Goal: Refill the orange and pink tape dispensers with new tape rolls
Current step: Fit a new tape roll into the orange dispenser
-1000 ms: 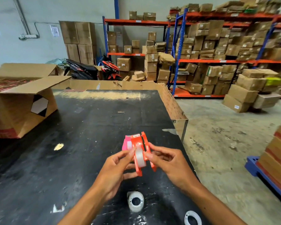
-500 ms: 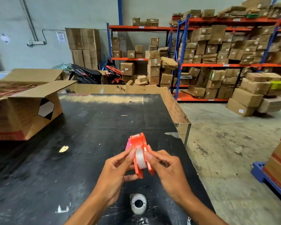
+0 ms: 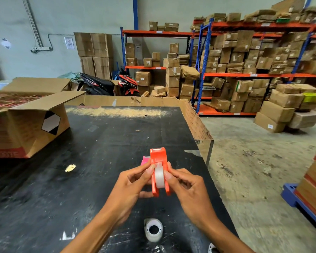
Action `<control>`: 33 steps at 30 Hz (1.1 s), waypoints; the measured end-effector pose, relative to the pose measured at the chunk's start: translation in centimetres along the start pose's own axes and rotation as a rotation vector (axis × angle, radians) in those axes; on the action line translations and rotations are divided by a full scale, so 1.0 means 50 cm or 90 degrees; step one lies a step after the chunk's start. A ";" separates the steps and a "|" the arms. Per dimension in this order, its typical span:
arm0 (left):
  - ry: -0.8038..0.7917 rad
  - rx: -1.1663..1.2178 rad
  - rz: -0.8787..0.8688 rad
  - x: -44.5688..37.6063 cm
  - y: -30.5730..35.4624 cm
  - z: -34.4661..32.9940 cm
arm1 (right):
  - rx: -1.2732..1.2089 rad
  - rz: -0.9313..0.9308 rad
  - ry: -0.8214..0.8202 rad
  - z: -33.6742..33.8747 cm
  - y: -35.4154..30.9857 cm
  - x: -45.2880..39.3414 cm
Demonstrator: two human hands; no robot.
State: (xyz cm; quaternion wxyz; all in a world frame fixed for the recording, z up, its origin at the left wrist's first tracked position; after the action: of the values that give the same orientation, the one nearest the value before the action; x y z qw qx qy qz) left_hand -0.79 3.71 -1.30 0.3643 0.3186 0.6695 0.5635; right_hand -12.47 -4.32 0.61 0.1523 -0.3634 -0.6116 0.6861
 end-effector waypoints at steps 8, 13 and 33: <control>0.033 -0.024 -0.013 -0.016 0.004 0.009 | 0.106 0.027 -0.015 0.020 -0.022 -0.049; 0.043 -0.043 -0.048 -0.020 0.019 0.005 | 0.241 0.043 -0.021 0.017 -0.019 -0.053; -0.020 -0.183 -0.072 0.006 0.014 0.008 | 0.188 0.096 -0.019 0.013 -0.090 -0.119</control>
State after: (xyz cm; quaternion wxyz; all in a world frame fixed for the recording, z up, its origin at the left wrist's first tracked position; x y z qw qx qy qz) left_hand -0.60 4.27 -0.68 0.4477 0.2338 0.5928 0.6272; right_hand -9.91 -7.76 6.75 0.1428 -0.3719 -0.4771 0.7833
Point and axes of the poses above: each hand's wrist, its own x-axis away from the middle knuckle, its own z-axis out of the back of the hand, y = z × x, the point moved 9 cm from there along -x, towards the middle knuckle, and after that the axes turned 1 degree about -x, right-handed, at the moved point
